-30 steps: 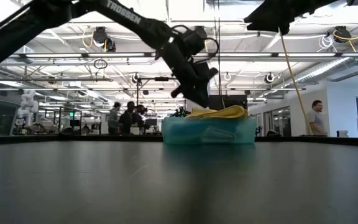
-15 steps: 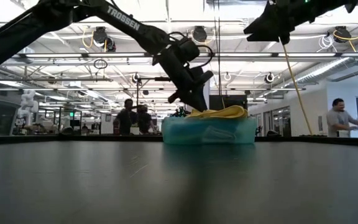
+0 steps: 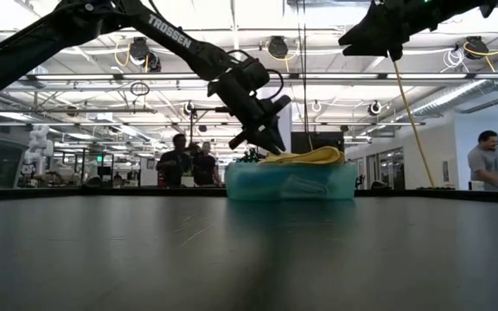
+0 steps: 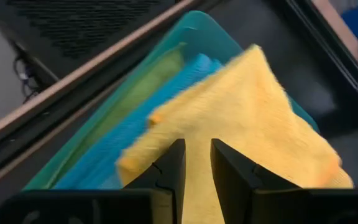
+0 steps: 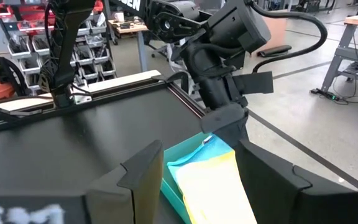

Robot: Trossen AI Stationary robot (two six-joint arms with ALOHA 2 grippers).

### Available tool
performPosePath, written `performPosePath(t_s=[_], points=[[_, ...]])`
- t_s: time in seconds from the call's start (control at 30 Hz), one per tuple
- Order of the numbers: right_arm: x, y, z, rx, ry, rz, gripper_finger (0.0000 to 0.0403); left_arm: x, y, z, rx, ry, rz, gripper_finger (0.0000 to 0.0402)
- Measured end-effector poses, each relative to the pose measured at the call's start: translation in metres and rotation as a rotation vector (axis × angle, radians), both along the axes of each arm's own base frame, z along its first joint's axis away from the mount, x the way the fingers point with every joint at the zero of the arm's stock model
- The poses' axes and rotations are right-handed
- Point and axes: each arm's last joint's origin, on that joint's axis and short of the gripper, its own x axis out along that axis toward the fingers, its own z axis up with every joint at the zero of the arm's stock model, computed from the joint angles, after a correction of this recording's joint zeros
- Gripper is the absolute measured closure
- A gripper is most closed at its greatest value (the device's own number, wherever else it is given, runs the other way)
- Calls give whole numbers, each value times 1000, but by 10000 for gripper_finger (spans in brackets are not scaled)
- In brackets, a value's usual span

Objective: Fold microfiber towels
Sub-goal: Put the yellow microfiber towel into the blue bin

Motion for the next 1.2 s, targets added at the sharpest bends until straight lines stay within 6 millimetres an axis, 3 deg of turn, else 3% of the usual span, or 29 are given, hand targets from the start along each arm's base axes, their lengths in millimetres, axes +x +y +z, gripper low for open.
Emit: performPosePath(t_s=[0.47, 0.83, 1.0, 1.2], points=[[0, 0, 0, -17, 8, 5, 209, -4, 2, 5, 25, 27, 81, 325], [0, -1, 2, -56, 1, 10, 209, -34, -8, 58, 148, 109, 99, 325], [0, -1, 2, -64, 6, 12, 209, -38, -2, 53, 86, 94, 64, 325], [0, -1, 2, -69, 9, 13, 209, -28, -5, 38, 95, 119, 0, 308]])
